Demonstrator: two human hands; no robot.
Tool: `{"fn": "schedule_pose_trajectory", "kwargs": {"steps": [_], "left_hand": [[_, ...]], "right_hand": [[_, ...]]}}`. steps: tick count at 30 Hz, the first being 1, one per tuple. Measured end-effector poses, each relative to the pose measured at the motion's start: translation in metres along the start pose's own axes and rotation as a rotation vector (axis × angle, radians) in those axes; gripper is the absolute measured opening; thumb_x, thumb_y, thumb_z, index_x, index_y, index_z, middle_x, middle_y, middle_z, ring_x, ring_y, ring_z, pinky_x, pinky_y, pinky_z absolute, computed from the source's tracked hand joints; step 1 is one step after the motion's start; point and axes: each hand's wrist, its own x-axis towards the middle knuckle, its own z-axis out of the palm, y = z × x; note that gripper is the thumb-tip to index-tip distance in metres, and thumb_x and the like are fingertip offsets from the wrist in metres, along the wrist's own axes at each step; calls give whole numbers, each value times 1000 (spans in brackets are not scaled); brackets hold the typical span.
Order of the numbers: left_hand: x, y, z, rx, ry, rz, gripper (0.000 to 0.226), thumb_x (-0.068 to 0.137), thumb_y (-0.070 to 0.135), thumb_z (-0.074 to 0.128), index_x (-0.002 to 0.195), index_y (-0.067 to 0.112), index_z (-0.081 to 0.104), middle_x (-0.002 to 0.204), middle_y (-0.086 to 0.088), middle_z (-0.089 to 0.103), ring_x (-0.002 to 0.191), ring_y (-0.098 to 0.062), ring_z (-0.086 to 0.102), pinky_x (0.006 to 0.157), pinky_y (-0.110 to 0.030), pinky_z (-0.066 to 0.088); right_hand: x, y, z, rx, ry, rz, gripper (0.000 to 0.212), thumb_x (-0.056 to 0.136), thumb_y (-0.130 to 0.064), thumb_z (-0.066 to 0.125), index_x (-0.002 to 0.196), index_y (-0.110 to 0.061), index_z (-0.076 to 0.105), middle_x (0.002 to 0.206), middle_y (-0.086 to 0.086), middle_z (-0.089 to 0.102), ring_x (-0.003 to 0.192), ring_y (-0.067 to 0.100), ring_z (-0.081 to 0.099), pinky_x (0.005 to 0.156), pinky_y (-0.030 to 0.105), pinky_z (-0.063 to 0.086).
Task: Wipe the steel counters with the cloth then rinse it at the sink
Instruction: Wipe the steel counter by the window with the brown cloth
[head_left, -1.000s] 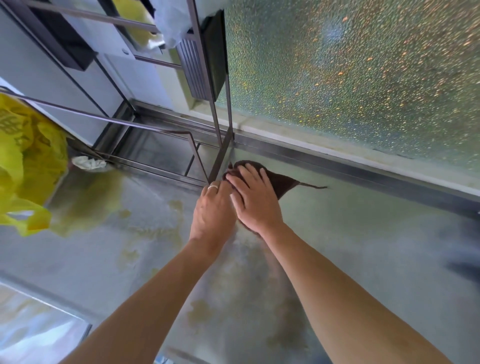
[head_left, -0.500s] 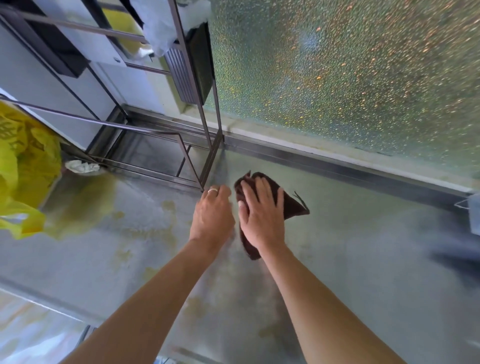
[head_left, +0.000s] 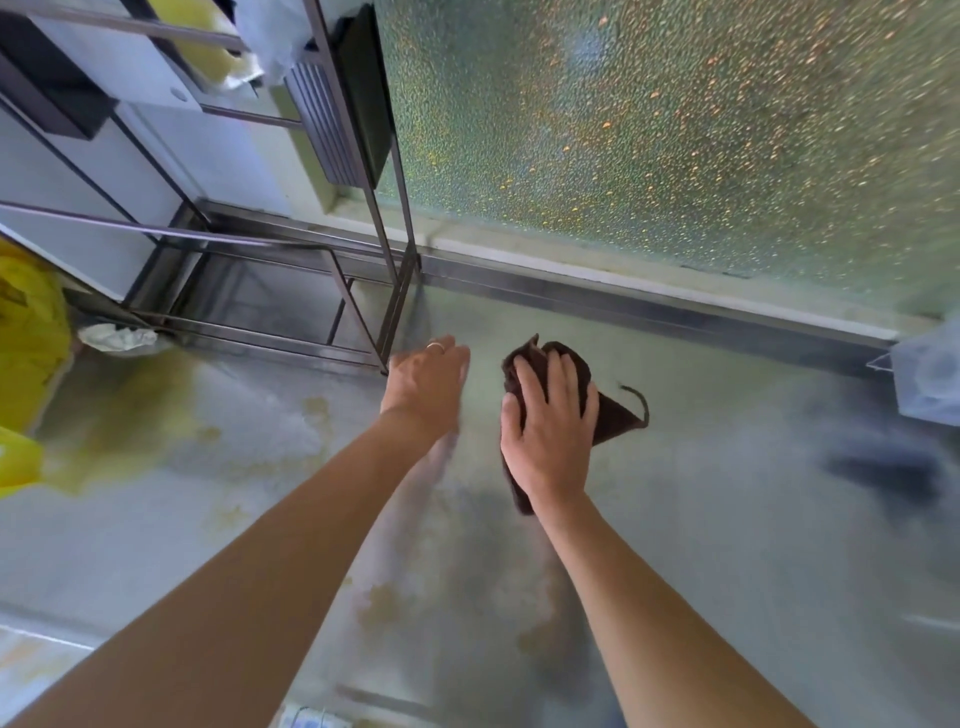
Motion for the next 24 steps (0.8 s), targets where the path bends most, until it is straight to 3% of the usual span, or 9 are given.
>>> {"fn": "schedule_pose_trajectory", "kwargs": {"steps": [4, 7, 11, 15, 19, 24], "left_hand": [[-17, 22, 13, -51, 94, -97, 31, 95, 11, 44, 124, 21, 48, 131, -2, 48, 120, -22, 54, 102, -40, 38], [-37, 34, 23, -150, 152, -162, 38, 96, 17, 42, 133, 21, 47, 141, -2, 46, 132, -21, 45, 112, -45, 30], [-55, 38, 24, -127, 203, -153, 44, 93, 14, 49, 137, 19, 42, 146, -3, 42, 137, -21, 41, 115, -44, 28], [-60, 45, 23, -120, 163, -119, 38, 92, 10, 50, 128, 18, 47, 142, -1, 46, 133, -21, 45, 113, -44, 29], [-69, 58, 24, -125, 106, -81, 48, 79, 3, 53, 124, 16, 49, 140, 0, 47, 132, -20, 46, 112, -42, 28], [-91, 65, 30, -141, 54, -80, 58, 65, 3, 66, 119, 15, 51, 140, 0, 48, 134, -18, 44, 111, -42, 28]], "right_hand": [[-29, -40, 6, 34, -24, -52, 50, 102, -40, 47, 150, -26, 50, 161, 8, 43, 154, 27, 31, 126, 53, 19], [-38, -48, 12, 4, -66, -112, 60, 99, -46, 47, 155, -25, 43, 163, 7, 39, 156, 25, 26, 126, 53, 19], [-32, -18, 2, -1, -91, -193, 49, 103, -43, 46, 149, -28, 49, 161, 5, 43, 155, 22, 29, 125, 49, 22], [-41, 43, -20, -64, -64, -75, 44, 106, -37, 39, 147, -27, 50, 159, 6, 44, 153, 24, 31, 124, 54, 23], [-61, 110, -46, -114, -80, 34, 43, 108, -37, 34, 148, -28, 48, 160, 7, 42, 152, 25, 32, 123, 57, 23], [-76, 85, -39, -53, -16, 253, 46, 107, -39, 33, 147, -25, 52, 159, 13, 45, 151, 29, 34, 124, 55, 22]]}}
